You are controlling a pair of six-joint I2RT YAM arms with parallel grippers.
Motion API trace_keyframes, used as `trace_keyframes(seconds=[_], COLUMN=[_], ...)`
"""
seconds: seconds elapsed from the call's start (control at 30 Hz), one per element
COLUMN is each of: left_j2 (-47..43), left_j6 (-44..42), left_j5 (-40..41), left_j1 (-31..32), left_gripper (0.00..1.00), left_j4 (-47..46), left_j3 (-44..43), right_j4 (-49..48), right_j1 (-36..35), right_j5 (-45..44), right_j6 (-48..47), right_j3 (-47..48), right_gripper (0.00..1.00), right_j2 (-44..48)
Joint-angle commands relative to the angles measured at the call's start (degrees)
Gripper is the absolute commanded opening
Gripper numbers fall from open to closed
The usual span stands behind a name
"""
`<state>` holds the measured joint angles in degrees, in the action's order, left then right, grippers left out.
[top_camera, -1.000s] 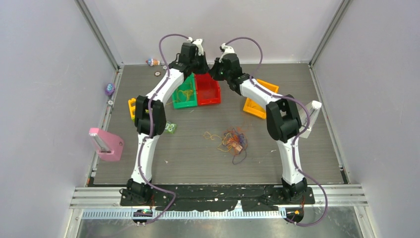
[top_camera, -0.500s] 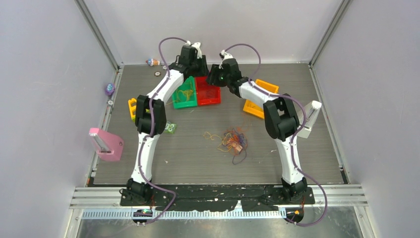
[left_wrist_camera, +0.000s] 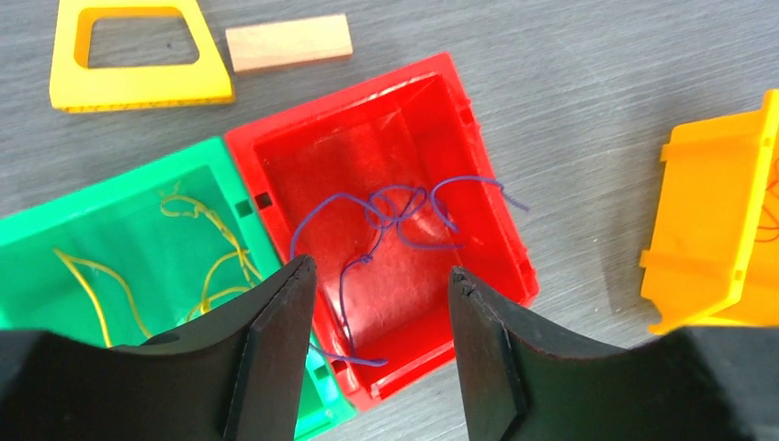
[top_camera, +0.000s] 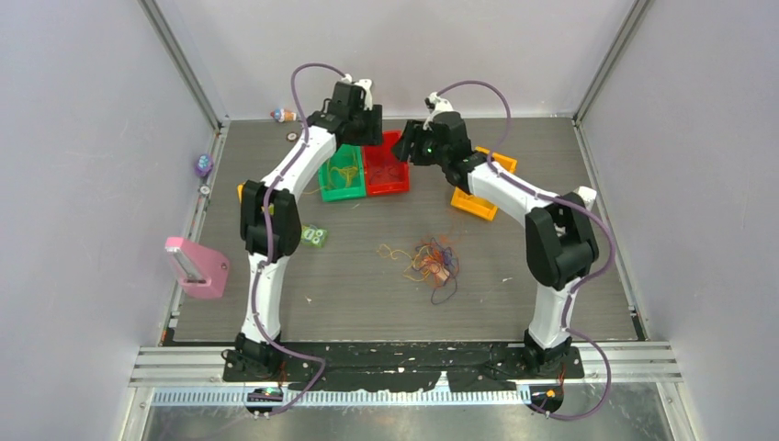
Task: Untangle the cables
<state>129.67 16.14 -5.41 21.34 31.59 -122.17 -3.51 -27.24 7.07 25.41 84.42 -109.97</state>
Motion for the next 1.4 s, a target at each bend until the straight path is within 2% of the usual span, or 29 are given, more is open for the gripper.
trace_keyframes(seconds=[0.0,0.2,0.43,0.53,0.6,0.7,0.83,0.97,1.07,1.27,1.33,1.37], left_j2=[-3.54,-10.93,-17.64,-17.08,-15.15,-11.47,-8.60,-7.93,-7.22,-4.85,-3.77,-2.86], left_j6=[-1.25,-2.35,-1.38,-0.22,1.05,1.90,3.24,4.49,5.16,5.48,5.62,5.94], left_j5=[3.09,2.20,0.87,-0.53,-1.46,0.89,4.90,8.49,8.85,5.71,3.15,2.88], left_j1=[0.28,0.51,2.23,2.81,2.83,2.83,2.84,2.84,2.74,2.56,2.56,2.56], left_gripper=[0.57,0.64,0.64,0.64,0.60,0.57,0.68,0.66,0.55,0.14,0.03,0.00], left_j4=[3.64,0.78,-1.71,-4.09,-4.82,-3.24,-2.37,-3.83,-4.55,-5.95,-6.22,-5.67], left_j3=[2.59,8.48,16.09,17.90,17.42,14.91,13.15,13.82,13.51,10.97,10.04,9.12], right_j4=[-2.94,0.93,7.89,8.93,9.11,9.37,10.18,10.44,10.45,10.43,10.45,10.45], right_j1=[0.82,2.92,4.74,5.07,5.09,5.17,5.31,5.36,5.49,5.84,5.94,5.96], right_j5=[-1.41,-2.44,-5.20,-5.41,-5.37,-5.29,-5.22,-4.96,-4.54,-4.01,-3.99,-3.95], right_j6=[-1.26,-2.32,-4.65,-4.98,-4.90,-4.98,-5.69,-5.87,-5.94,-5.98,-6.01,-5.95], right_j3=[-4.22,-12.40,-22.21,-25.63,-27.13,-28.38,-28.53,-28.57,-28.53,-28.44,-28.44,-28.44], right_gripper=[0.61,0.62,0.63,0.63,0.63,0.62,0.63,0.63,0.63,0.62,0.62,0.62], right_j2=[7.55,16.76,27.84,31.65,34.21,37.31,39.32,40.22,40.44,40.63,40.52,40.42])
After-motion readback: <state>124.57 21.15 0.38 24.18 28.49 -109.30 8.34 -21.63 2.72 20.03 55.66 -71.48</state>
